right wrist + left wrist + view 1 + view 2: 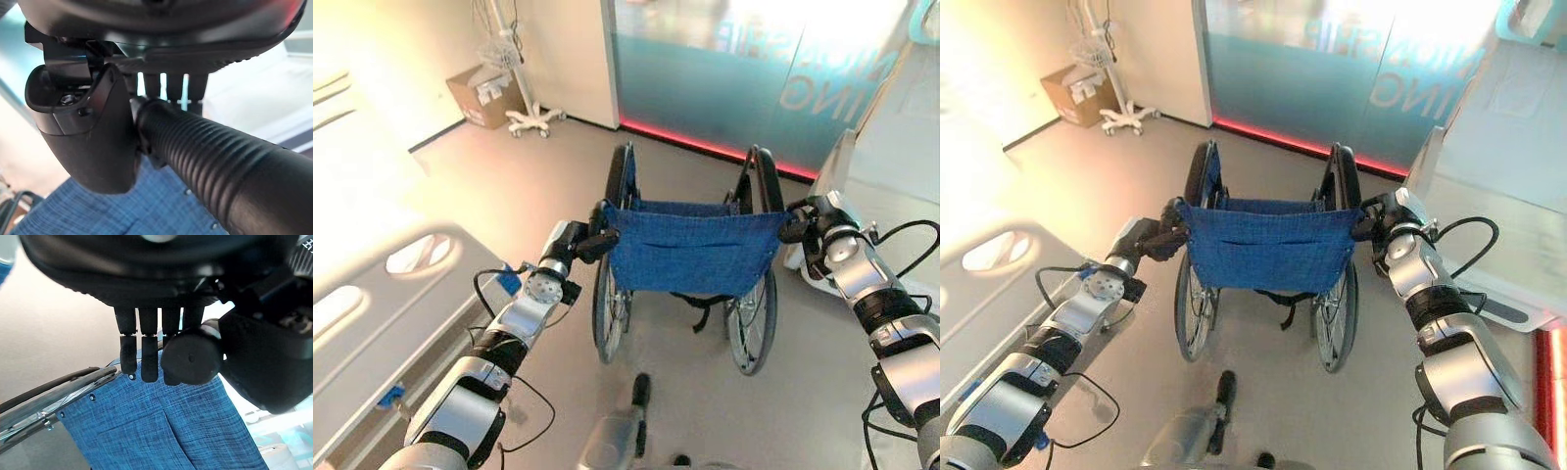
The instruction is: Push the wheelchair next to the bed
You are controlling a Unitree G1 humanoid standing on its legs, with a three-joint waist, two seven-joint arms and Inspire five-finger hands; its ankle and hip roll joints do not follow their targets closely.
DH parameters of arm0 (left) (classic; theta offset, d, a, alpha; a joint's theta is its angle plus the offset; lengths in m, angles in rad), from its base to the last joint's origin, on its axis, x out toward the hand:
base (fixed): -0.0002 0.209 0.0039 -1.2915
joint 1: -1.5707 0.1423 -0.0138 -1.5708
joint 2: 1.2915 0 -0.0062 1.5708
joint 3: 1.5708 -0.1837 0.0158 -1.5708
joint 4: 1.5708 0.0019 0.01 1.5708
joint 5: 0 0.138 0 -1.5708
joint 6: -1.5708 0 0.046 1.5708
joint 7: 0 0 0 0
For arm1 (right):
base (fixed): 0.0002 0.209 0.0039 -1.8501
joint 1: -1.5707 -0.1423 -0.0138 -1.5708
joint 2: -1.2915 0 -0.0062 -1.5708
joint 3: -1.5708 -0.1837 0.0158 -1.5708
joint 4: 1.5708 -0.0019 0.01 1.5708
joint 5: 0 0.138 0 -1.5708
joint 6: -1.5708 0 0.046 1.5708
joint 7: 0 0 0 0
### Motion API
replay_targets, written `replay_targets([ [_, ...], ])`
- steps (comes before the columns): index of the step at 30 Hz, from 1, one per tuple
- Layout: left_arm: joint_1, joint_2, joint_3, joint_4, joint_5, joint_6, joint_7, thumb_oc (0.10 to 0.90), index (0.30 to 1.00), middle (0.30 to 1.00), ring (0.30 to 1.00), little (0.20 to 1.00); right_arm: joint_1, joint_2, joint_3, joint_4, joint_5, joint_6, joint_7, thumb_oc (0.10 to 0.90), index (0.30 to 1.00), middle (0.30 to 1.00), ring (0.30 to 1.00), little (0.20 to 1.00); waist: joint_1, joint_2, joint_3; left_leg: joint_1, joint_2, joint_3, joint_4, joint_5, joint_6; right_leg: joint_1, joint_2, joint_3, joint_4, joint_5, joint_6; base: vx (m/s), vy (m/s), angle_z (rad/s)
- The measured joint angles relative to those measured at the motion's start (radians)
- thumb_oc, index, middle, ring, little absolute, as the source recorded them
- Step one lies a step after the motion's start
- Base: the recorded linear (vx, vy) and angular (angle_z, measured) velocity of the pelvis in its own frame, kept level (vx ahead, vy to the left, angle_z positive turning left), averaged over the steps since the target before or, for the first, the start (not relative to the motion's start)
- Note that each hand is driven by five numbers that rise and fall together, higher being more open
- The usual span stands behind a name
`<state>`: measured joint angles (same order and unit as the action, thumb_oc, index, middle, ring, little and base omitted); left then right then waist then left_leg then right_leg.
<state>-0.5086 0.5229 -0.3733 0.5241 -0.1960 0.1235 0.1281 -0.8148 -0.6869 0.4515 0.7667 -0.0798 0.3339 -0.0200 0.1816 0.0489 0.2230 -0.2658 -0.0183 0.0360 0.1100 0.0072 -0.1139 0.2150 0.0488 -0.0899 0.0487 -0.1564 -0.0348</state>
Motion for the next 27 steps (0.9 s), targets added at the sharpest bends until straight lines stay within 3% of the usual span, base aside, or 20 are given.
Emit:
replay_targets([
  [2,0.006,0.006,0.005,-0.003,-0.002,0.000,0.000,0.400,0.300,0.300,0.300,0.300,0.002,0.009,-0.001,0.001,0.000,0.000,0.003,0.400,0.300,0.300,0.300,0.300,0.015,-0.006,-0.009,0.022,-0.011,0.001,0.066,-0.013,0.020,0.031,-0.019,-0.040,0.012,-0.034,0.028,0.32,0.142,-0.53],
  [3,0.003,0.006,0.007,-0.004,-0.002,-0.001,0.000,0.400,0.300,0.300,0.300,0.300,0.006,0.008,-0.004,0.001,0.000,0.000,0.008,0.400,0.300,0.300,0.300,0.300,0.000,0.010,-0.027,0.066,-0.012,0.001,0.045,0.014,0.088,0.039,-0.015,-0.058,0.049,-0.076,0.060,0.27,0.112,0.10],
  [4,-0.003,0.006,0.009,-0.003,-0.002,-0.001,0.001,0.400,0.300,0.300,0.300,0.300,0.008,0.010,-0.004,0.004,0.000,0.000,0.008,0.400,0.300,0.300,0.300,0.300,-0.004,-0.007,-0.026,0.071,-0.020,0.005,0.042,0.038,0.123,0.036,-0.028,-0.059,0.073,-0.096,0.070,0.32,0.114,0.07],
  [5,-0.010,0.009,0.019,-0.007,-0.002,-0.001,0.003,0.400,0.300,0.300,0.300,0.300,0.008,0.026,-0.005,0.025,0.000,0.000,0.007,0.400,0.300,0.300,0.300,0.300,-0.001,-0.050,-0.035,0.089,-0.037,0.029,0.027,0.066,0.164,0.024,-0.058,-0.059,0.115,-0.137,0.086,0.20,0.060,-0.02],
  [6,-0.012,0.016,0.021,-0.014,-0.002,-0.001,0.003,0.400,0.300,0.300,0.300,0.300,0.008,0.036,-0.009,0.033,0.000,0.000,0.007,0.400,0.300,0.300,0.300,0.300,0.000,-0.072,-0.040,0.091,-0.050,0.027,0.026,0.073,0.175,0.024,-0.072,-0.060,0.124,-0.151,0.092,0.24,0.069,-0.18],
  [7,-0.024,0.026,0.021,-0.017,-0.002,0.001,-0.001,0.400,0.300,0.300,0.300,0.300,0.008,0.044,-0.011,0.043,0.000,0.000,0.007,0.400,0.300,0.300,0.300,0.300,0.002,-0.093,-0.048,0.093,-0.063,0.026,0.032,0.114,0.202,0.027,-0.082,-0.063,0.135,-0.166,0.100,0.16,0.043,-0.19],
  [8,-0.044,0.038,0.018,-0.011,-0.002,0.011,-0.010,0.400,0.300,0.300,0.300,0.300,0.006,0.055,-0.018,0.048,0.000,-0.004,0.005,0.400,0.300,0.300,0.300,0.300,0.002,-0.115,-0.052,0.095,-0.084,0.026,0.037,0.110,0.233,0.040,-0.098,-0.066,0.127,-0.173,0.110,0.18,0.061,-0.18],
  [11,-0.106,0.039,0.007,0.025,0.004,0.025,-0.009,0.400,0.300,0.300,0.300,0.300,-0.017,0.057,-0.038,0.055,-0.002,-0.008,0.001,0.400,0.300,0.300,0.300,0.300,0.000,-0.131,-0.052,0.097,-0.113,0.010,0.035,0.104,0.251,0.036,-0.126,-0.097,0.124,-0.166,0.118,0.12,0.064,-0.14],
  [14,-0.140,0.038,0.005,0.045,0.017,0.026,-0.005,0.400,0.300,0.300,0.300,0.300,-0.045,0.062,-0.046,0.074,-0.012,-0.012,0.000,0.400,0.300,0.300,0.300,0.300,-0.002,-0.136,-0.052,0.094,-0.131,-0.008,0.036,0.085,0.257,0.036,-0.145,-0.113,0.110,-0.146,0.152,0.11,0.111,-0.14],
  [17,-0.141,0.035,0.004,0.040,0.035,0.025,-0.006,0.400,0.300,0.300,0.300,0.300,-0.050,0.060,-0.048,0.088,-0.032,-0.027,-0.001,0.400,0.300,0.300,0.300,0.300,-0.001,-0.134,-0.053,0.101,-0.135,-0.012,0.029,0.069,0.260,0.017,-0.152,-0.113,0.159,-0.144,0.156,0.20,0.144,-0.01],
  [20,-0.111,0.017,0.004,0.016,0.046,0.025,-0.010,0.400,0.300,0.300,0.300,0.300,-0.011,0.050,-0.055,0.089,-0.033,-0.041,-0.002,0.400,0.300,0.300,0.300,0.300,-0.004,-0.127,-0.054,0.138,-0.139,-0.043,0.020,0.052,0.266,-0.053,-0.159,-0.106,0.384,-0.139,0.156,0.27,0.083,0.21],
  [22,-0.059,0.012,0.008,-0.019,0.047,0.025,-0.009,0.400,0.300,0.300,0.300,0.300,0.027,0.048,-0.057,0.088,-0.033,-0.057,-0.003,0.400,0.300,0.300,0.300,0.300,-0.011,-0.120,-0.057,0.197,-0.143,-0.123,-0.008,0.049,0.273,-0.128,-0.177,-0.088,0.556,-0.126,0.136,0.25,-0.080,0.02],
  [24,-0.016,0.013,0.014,-0.036,0.047,0.023,-0.001,0.400,0.300,0.300,0.300,0.300,0.043,0.046,-0.057,0.064,-0.040,-0.075,-0.003,0.400,0.300,0.300,0.300,0.300,-0.003,-0.057,-0.065,0.221,-0.120,-0.208,-0.019,0.059,0.277,-0.198,-0.138,-0.075,0.523,-0.136,0.122,0.18,-0.176,-0.40],
  [25,-0.012,0.013,0.014,-0.035,0.051,0.023,0.000,0.400,0.300,0.300,0.300,0.300,0.044,0.044,-0.057,0.056,-0.042,-0.076,-0.003,0.400,0.300,0.300,0.300,0.300,-0.007,-0.039,-0.063,0.225,-0.114,-0.227,-0.019,0.060,0.275,-0.212,-0.128,-0.074,0.495,-0.135,0.122,0.11,-0.212,0.01],
  [26,-0.011,0.015,0.011,-0.025,0.071,0.023,0.001,0.400,0.300,0.300,0.300,0.300,0.045,0.036,-0.051,0.035,-0.045,-0.075,-0.003,0.400,0.300,0.300,0.300,0.300,-0.026,-0.010,-0.062,0.227,-0.105,-0.269,-0.022,0.068,0.260,-0.246,-0.105,-0.061,0.389,-0.128,0.124,0.12,-0.288,0.33],
  [27,-0.016,0.024,0.011,-0.012,0.074,0.014,-0.001,0.400,0.300,0.300,0.300,0.300,0.046,0.035,-0.050,0.019,-0.045,-0.075,-0.003,0.400,0.300,0.300,0.300,0.300,-0.044,-0.008,-0.060,0.227,-0.107,-0.294,-0.031,0.069,0.252,-0.280,-0.102,-0.036,0.273,-0.113,0.136,0.11,-0.258,0.42],
])
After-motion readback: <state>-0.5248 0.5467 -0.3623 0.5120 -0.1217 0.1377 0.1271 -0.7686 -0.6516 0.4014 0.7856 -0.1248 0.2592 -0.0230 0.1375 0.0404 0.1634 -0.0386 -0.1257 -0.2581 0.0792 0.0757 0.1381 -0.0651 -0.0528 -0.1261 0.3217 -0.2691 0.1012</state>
